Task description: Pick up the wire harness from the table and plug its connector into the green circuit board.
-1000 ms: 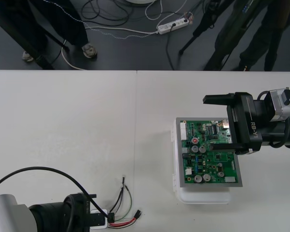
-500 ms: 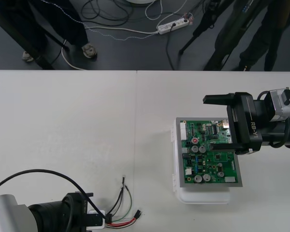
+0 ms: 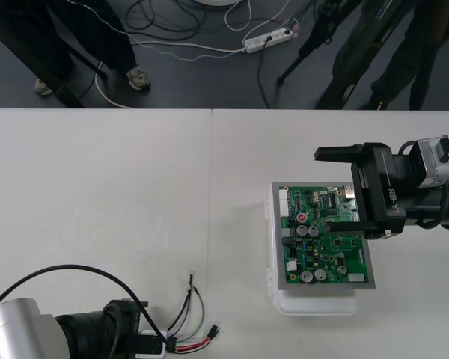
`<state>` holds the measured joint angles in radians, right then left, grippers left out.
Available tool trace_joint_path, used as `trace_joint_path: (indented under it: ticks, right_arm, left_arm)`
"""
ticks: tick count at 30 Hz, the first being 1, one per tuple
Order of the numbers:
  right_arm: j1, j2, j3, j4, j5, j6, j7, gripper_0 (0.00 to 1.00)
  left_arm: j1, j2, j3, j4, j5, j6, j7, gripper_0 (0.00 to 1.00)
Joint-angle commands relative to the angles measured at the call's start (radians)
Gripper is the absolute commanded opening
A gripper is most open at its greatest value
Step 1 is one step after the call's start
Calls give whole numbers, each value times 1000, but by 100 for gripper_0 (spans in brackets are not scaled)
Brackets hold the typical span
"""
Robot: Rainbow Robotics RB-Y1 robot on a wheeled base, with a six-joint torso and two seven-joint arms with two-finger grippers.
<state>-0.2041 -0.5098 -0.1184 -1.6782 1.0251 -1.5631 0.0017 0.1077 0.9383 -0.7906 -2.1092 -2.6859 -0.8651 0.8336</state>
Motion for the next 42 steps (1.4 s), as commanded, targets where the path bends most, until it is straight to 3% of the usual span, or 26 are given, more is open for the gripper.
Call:
trace_joint_path:
  ticks: [1,42]
  right_arm:
    - [-25,13,-23,-5,-3,-8,20,100]
    - [-25,13,-21,-5,-7,-8,4,100]
  left_arm:
    - [-33,-21,-25,17,-8,44,-90,100]
    - [-72,-67,-67,89,-8,44,-137,100]
